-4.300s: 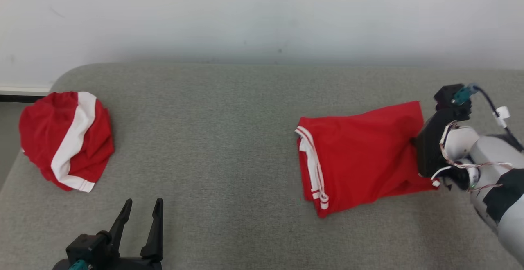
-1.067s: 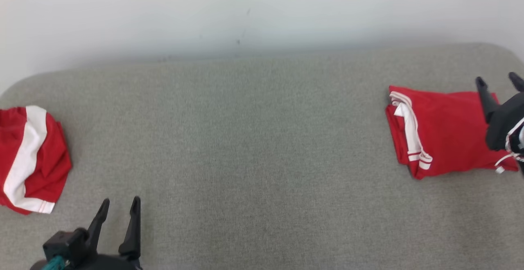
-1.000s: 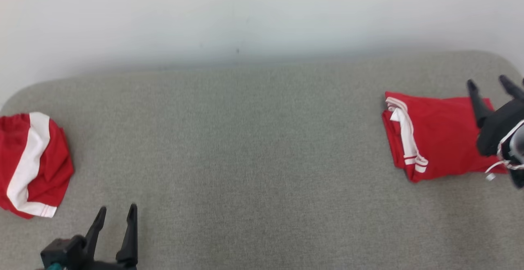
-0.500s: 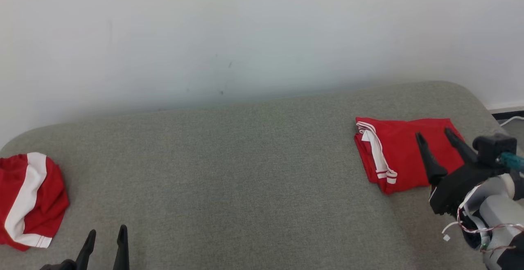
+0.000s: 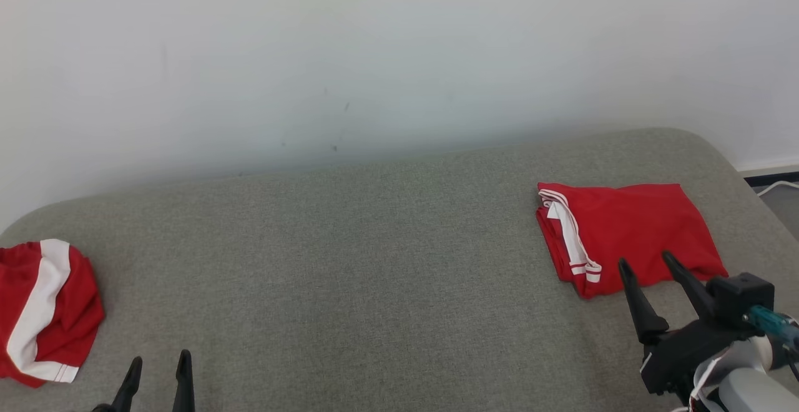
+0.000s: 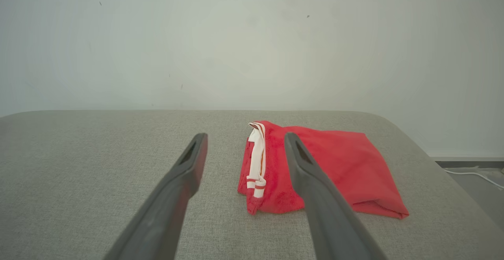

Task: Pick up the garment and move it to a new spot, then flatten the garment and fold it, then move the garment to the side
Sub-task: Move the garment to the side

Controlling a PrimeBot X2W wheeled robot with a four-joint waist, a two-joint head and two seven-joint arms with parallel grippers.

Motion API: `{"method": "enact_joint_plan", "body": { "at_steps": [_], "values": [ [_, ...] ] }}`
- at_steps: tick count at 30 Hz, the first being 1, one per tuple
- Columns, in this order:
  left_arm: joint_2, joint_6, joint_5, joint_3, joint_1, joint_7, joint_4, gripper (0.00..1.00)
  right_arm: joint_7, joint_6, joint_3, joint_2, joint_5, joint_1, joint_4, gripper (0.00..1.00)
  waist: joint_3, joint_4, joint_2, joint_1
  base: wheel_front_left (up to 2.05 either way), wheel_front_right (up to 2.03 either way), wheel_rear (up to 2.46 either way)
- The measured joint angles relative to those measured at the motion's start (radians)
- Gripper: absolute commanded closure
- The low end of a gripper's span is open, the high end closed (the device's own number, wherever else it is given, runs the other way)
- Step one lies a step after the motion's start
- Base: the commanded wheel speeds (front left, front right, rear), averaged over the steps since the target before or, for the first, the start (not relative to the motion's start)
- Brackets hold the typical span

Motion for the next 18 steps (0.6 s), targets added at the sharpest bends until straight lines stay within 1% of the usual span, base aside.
{"method": "enact_joint_plan", "body": {
  "at_steps": [6, 11, 18],
  "values": [
    [-0.005, 0.009, 0.003, 0.015, 0.014, 0.0, -0.017, 0.0, 0.0, -0.015, -0.08, 0.005, -0.019, 0.101, -0.089, 0.0, 0.002, 0.006, 0.0001, 0.0, 0.0, 0.0, 0.0],
    [-0.012, 0.014, 0.002, 0.028, 0.028, 0.0, -0.03, 0.0, 0.0, -0.016, -0.106, 0.032, -0.077, 0.157, -0.137, 0.0, 0.006, 0.011, 0.0001, 0.0, 0.0, 0.0, 0.0],
    [-0.017, 0.022, 0.025, 0.022, 0.03, 0.0, -0.038, 0.0, 0.0, -0.017, -0.148, 0.052, -0.134, 0.199, -0.167, 0.0, 0.013, 0.021, 0.0002, 0.0, 0.0, 0.0, 0.0]
  ]
}}
